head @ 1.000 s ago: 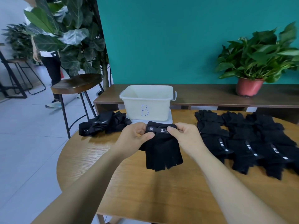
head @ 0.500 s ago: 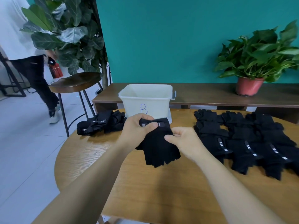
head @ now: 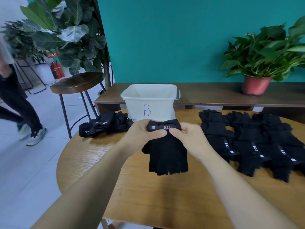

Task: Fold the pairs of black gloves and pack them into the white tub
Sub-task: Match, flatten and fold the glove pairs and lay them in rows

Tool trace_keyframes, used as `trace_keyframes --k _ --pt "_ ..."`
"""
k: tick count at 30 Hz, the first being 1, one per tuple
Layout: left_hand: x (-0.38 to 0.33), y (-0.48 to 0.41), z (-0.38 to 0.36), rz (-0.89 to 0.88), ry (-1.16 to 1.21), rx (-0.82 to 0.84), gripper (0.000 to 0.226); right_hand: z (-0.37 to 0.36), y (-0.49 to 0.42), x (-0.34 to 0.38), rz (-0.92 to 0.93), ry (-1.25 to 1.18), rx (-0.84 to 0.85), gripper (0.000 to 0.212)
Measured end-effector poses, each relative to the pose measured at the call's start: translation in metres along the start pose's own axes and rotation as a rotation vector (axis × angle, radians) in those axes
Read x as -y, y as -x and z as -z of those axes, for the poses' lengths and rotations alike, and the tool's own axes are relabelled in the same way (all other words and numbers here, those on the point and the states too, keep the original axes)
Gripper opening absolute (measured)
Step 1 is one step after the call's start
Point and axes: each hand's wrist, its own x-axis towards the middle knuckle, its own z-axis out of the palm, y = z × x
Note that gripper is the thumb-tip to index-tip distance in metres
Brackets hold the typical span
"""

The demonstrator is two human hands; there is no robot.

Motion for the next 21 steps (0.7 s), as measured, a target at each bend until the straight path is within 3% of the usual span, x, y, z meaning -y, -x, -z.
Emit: trace_keyframes --k 3,11,17,21 --pt "0.009 0.002 0.009 0.056 -0.051 0.140 0.020 0.012 -0.002 -0.004 -0.051 0.012 0.025 0.012" --pt "0.037 -0.033 -0.004 0.048 -0.132 0.157 0.020 0.031 -0.024 -0.020 -0.145 0.161 0.015 0.009" --pt "0.046 -0.062 -0.022 -0.132 -0.232 0.069 0.013 0.050 -0.044 -0.041 -0.070 0.420 -0.068 0.017" --pt "0.092 -0.041 -0.033 -0.228 -0.540 0.120 0.024 0.055 -0.009 -0.075 -0.023 0.721 -0.001 0.015"
